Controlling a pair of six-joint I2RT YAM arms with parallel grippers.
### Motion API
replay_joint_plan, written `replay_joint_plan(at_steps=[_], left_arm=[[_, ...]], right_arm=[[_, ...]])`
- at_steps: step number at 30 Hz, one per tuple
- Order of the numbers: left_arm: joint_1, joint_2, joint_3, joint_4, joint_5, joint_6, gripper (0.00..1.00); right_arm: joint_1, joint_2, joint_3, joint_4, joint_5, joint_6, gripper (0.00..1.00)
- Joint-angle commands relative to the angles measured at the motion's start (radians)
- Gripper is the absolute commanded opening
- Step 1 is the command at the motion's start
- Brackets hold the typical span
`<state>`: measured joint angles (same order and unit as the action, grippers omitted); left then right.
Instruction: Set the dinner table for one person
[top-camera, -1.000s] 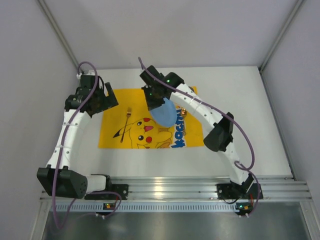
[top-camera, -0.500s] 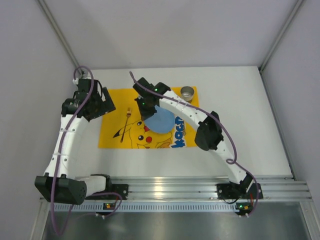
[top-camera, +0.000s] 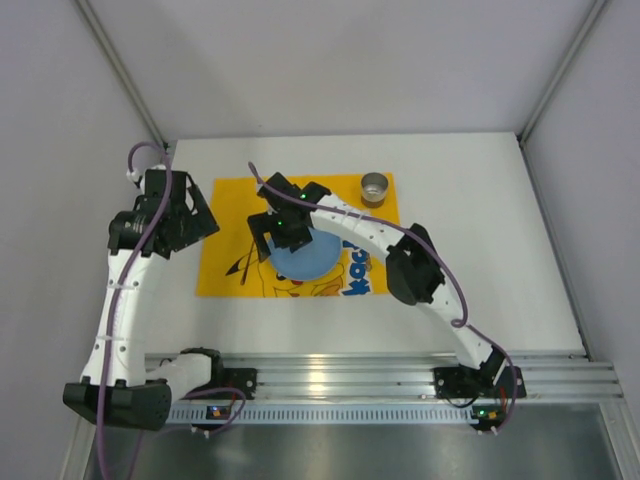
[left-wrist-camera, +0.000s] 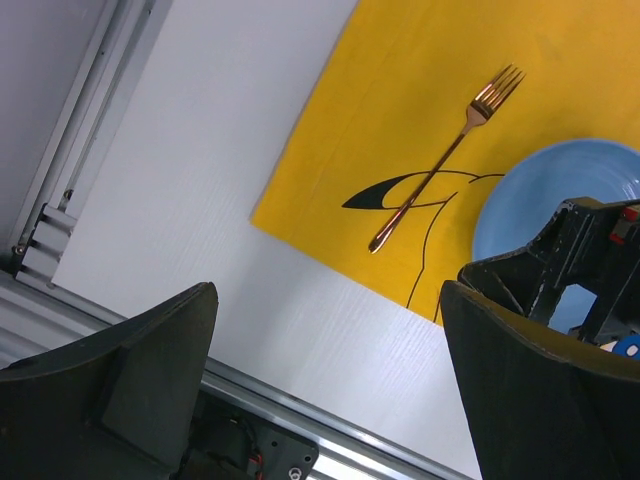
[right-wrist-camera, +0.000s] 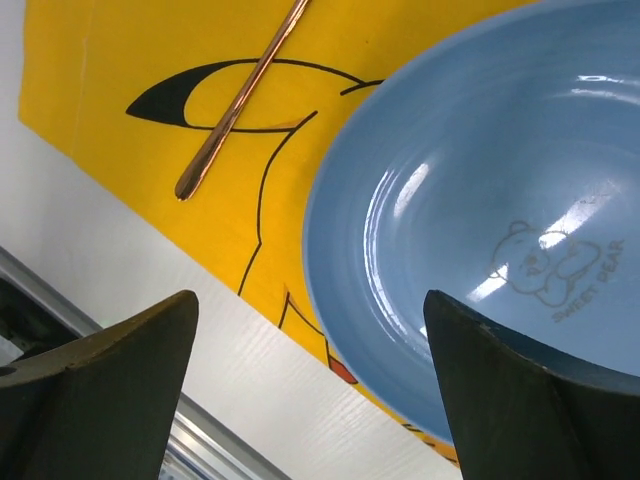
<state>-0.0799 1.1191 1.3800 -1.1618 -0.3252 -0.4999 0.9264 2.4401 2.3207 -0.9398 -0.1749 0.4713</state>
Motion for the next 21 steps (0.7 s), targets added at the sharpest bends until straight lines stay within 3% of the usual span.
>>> replay_joint_plan(at_steps=[1,5,8,9,11,12,14,15,16,19,21], left_arm=[[0.003,-0.01,0.051,-0.009,-0.038,-0.006,0.99],[0.003,0.004,0.085,0.083,-0.093,0.002,0.99],[0.002,-0.103,-0.069,0.297,-0.149,0.078,0.99],[0.002,-0.145,-0.266,0.543,-0.152,0.124,0.99],[0.003,-0.29,-0.488,0.804,-0.147,0.25,0.99],[0.003,-0.341,-0.71,1.053,-0.128,0.274,0.99],[0.003,-0.44,-1.011,1.443,-0.018,0.363,0.99],[0.003,-0.452,-1.101,1.446,-0.002,0.377,0.99],[0.003,-0.45,-1.174,1.684,-0.009,0.35,0.99],[0.017,-0.276,-1.277,1.885,-0.043,0.3,0.99],[0.017,-0.089,-1.265,1.973,0.094,0.363,0.99]], right_arm=[[-0.001,-0.181,-0.017,0.096,-0.012,-0.052,0.95],[-0.001,-0.419,-0.166,0.171,0.023,-0.15,0.95],[-0.004,-0.677,-0.376,0.291,0.119,-0.253,0.98],[-0.003,-0.744,-0.438,0.326,0.171,-0.294,1.0],[-0.003,-0.933,-0.646,0.469,0.238,-0.339,1.0],[-0.001,-0.994,-0.715,0.519,0.28,-0.361,1.0],[-0.003,-1.212,-0.926,0.652,0.333,-0.375,1.0],[-0.003,-1.213,-0.999,0.692,0.347,-0.384,1.0],[-0.001,-1.316,-1.07,0.737,0.368,-0.396,1.0],[-0.003,-1.502,-1.343,0.861,0.497,-0.375,1.0],[-0.004,-1.602,-1.414,0.881,0.608,-0.321,1.0]])
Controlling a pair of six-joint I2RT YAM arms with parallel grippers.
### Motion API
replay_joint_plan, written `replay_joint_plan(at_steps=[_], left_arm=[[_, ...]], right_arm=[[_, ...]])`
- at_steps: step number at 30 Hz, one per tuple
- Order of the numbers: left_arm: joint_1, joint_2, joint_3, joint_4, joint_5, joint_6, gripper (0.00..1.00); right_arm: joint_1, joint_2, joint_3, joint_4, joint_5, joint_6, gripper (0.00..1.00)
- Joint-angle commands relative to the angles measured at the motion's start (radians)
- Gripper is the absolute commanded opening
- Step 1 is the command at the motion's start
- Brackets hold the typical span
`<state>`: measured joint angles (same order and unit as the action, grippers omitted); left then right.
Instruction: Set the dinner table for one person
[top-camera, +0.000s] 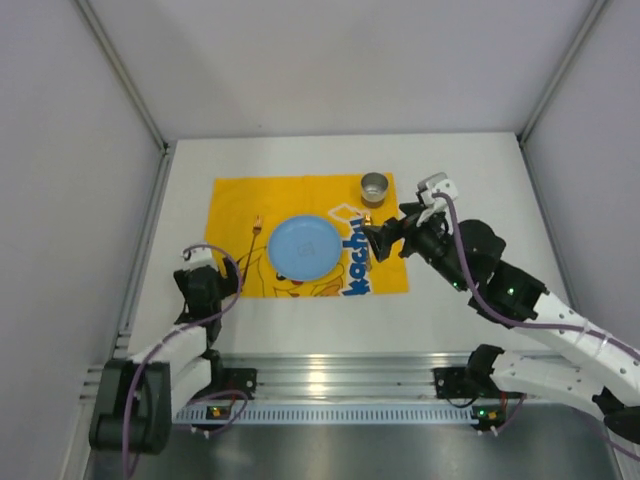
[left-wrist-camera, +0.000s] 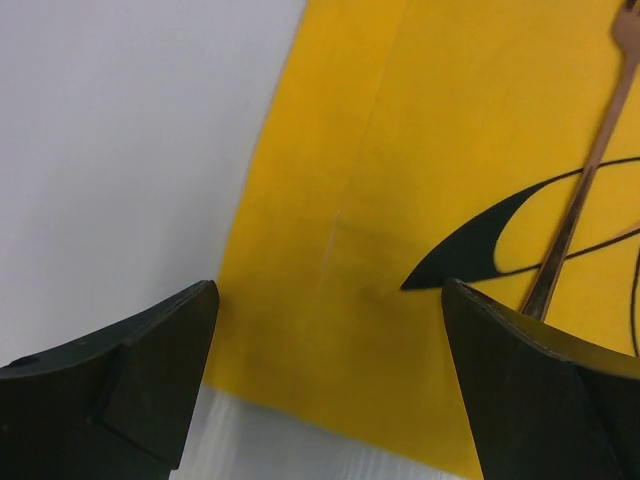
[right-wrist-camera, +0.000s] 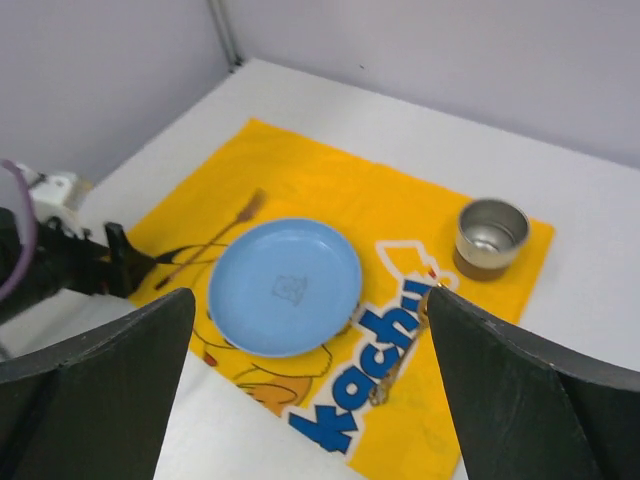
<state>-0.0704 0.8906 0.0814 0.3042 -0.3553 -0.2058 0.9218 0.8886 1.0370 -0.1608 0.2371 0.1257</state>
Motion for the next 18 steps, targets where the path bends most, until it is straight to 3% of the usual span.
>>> replay_joint_plan(at_steps=[1,4,6,9,10,15,18], left_arm=[[0.009,0.192,0.04,0.601,0.159,0.112,0.99],[0.012,0.401,0.093,0.745,0.185,0.089,0.99],[0.017,0.522,0.191,0.727,0.272,0.179,0.99],[0.04,0.689,0.236,0.762,0.3,0.174,0.99],[0.049,0.714,0.228,0.835,0.297,0.171,0.99],[0.058,0.682,0.244,0.765,0.303,0.16,0.99],[0.058,0.68,0.241,0.777,0.302,0.161,0.99]], right_arm=[[0.003,-0.077,-0.185,0.107,0.217,0.029,1.0],[0.0,-0.163,-0.27,0.11,0.251,-0.004,1.0],[-0.001,-0.207,-0.301,0.11,0.297,-0.018,1.0],[-0.004,-0.25,-0.368,0.127,0.401,-0.041,1.0],[-0.008,-0.26,-0.383,0.135,0.425,-0.079,1.0],[-0.141,-0.274,-0.494,0.153,0.45,-0.16,1.0],[-0.355,-0.223,-0.615,0.179,0.354,-0.071,1.0]])
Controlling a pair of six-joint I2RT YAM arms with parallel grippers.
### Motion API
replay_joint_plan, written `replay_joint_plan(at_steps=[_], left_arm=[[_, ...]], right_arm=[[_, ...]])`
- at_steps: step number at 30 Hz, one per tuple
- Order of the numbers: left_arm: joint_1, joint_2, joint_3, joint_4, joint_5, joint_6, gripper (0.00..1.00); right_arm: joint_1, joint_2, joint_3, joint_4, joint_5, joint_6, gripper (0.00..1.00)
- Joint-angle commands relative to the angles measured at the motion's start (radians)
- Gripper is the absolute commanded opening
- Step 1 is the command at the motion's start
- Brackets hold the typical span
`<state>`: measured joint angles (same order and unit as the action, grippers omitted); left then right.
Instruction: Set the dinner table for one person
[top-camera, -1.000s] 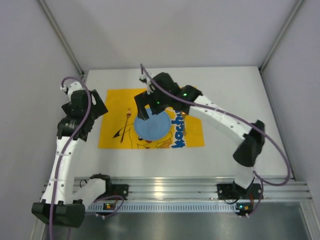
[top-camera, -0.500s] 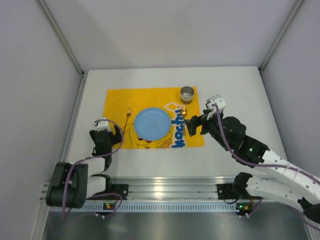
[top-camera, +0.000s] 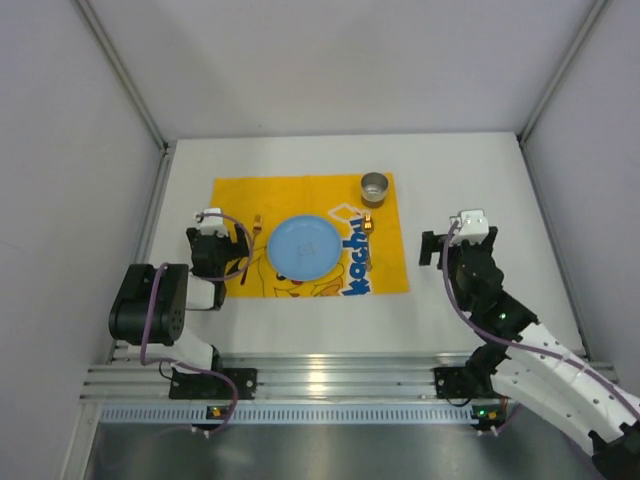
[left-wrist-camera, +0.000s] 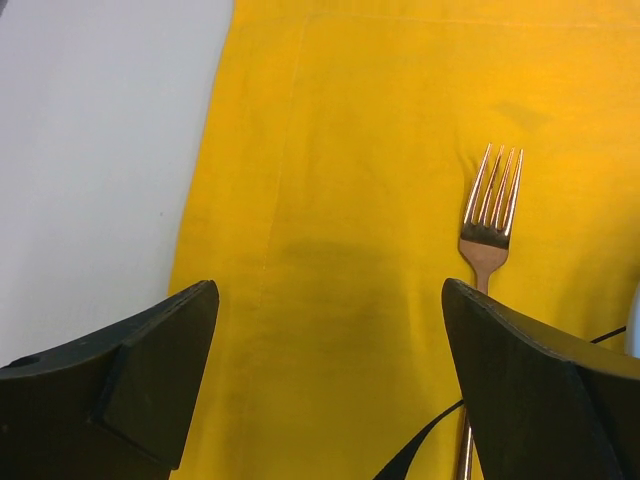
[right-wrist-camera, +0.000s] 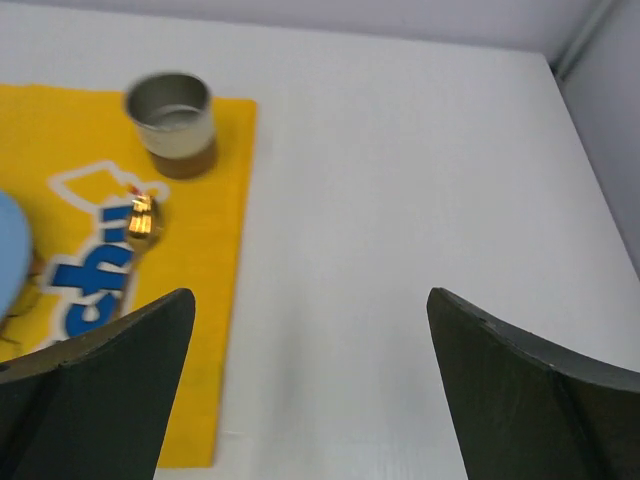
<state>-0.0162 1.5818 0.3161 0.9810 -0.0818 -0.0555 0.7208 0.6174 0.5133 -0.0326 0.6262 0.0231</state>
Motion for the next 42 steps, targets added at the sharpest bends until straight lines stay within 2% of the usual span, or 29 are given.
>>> replay_joint_plan(at_steps=[1,3,8,9,11,15,17,19,21,25,28,42], left_arm=[[0.004,-0.009,0.006,0.102,0.031,0.011,0.99],[0.004,-0.012,0.006,0.1,0.03,0.011,0.99],[0.004,-0.011,0.006,0.1,0.03,0.011,0.99],[0.004,-0.011,0.006,0.099,0.03,0.011,0.99],[0.002,-0.013,0.006,0.099,0.028,0.011,0.99],[0.004,-0.011,0.005,0.102,0.03,0.011,0.99],[0.004,-0.013,0.005,0.102,0.03,0.011,0.99],[0.004,-0.009,0.005,0.1,0.03,0.011,0.99],[0.002,-0.009,0.006,0.101,0.03,0.011,0.99],[0.004,-0.011,0.006,0.101,0.03,0.011,0.99],[0.004,-0.011,0.006,0.102,0.031,0.011,0.99],[0.004,-0.009,0.005,0.101,0.03,0.011,0.99]], right_arm=[[-0.194,0.068,-0.119,0.083,-0.052,0.05,1.0],[-0.304,0.146,-0.186,0.205,-0.114,0.061,1.0],[-0.446,0.413,-0.222,0.538,-0.443,-0.109,1.0],[-0.458,0.459,-0.219,0.633,-0.471,-0.138,1.0],[-0.529,0.6,-0.216,0.755,-0.551,-0.123,1.0],[-0.618,0.751,-0.145,0.893,-0.612,-0.156,1.0],[-0.659,0.821,-0.111,0.913,-0.561,-0.083,1.0],[-0.693,0.828,-0.081,0.873,-0.556,-0.052,1.0],[-0.693,0.815,-0.116,0.902,-0.562,-0.057,1.0],[-0.696,0.797,-0.176,1.0,-0.586,-0.061,1.0],[-0.713,0.817,-0.252,1.15,-0.66,-0.048,1.0],[-0.713,0.829,-0.259,1.188,-0.654,-0.055,1.0]])
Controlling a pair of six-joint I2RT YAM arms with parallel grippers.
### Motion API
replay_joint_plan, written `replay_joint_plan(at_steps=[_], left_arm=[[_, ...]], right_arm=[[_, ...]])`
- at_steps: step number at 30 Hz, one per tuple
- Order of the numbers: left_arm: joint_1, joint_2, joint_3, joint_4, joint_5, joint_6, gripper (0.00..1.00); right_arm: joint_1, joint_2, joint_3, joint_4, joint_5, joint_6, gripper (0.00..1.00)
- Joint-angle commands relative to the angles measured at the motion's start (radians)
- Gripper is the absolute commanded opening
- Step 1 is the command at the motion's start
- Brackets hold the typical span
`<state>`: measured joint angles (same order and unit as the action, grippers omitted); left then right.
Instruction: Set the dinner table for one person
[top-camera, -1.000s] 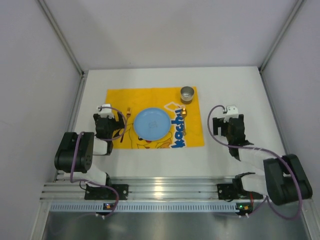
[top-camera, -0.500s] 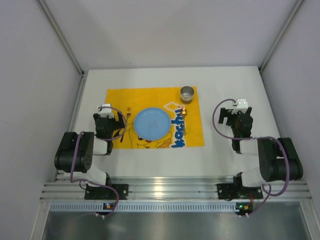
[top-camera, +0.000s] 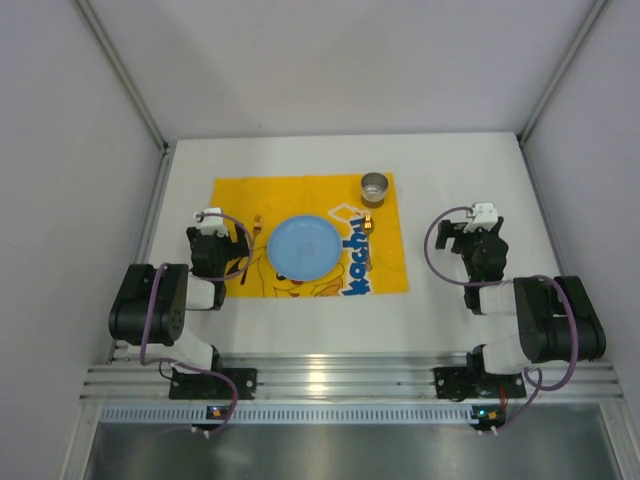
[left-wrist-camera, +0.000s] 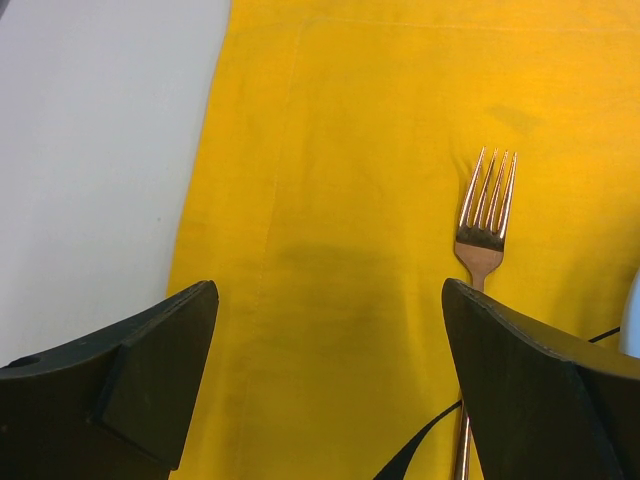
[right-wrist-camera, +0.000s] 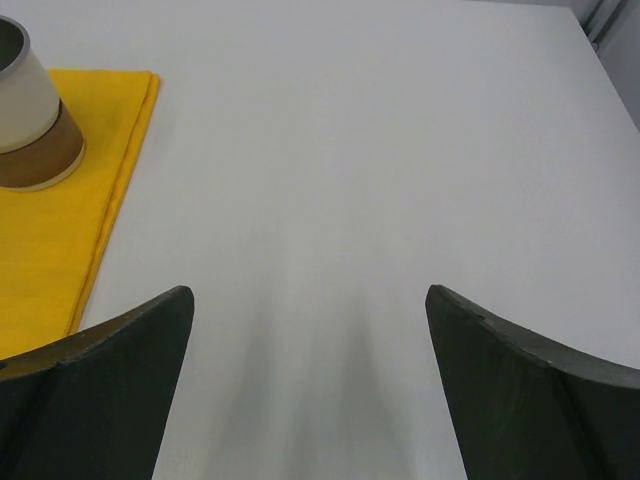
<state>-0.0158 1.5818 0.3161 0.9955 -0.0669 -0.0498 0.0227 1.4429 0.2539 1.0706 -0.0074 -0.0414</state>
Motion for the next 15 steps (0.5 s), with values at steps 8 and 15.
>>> replay_joint_plan(at_steps=[8,15], left_arm=[[0.004,-0.009,0.005,0.088,0.015,0.005,0.99],[0.004,-0.009,0.006,0.088,0.015,0.005,0.99]], right_arm=[[-0.014,0.004,0.001,0.083,-0.019,0.009,1.0],[-0.014,0.004,0.001,0.084,-0.008,0.005,1.0]])
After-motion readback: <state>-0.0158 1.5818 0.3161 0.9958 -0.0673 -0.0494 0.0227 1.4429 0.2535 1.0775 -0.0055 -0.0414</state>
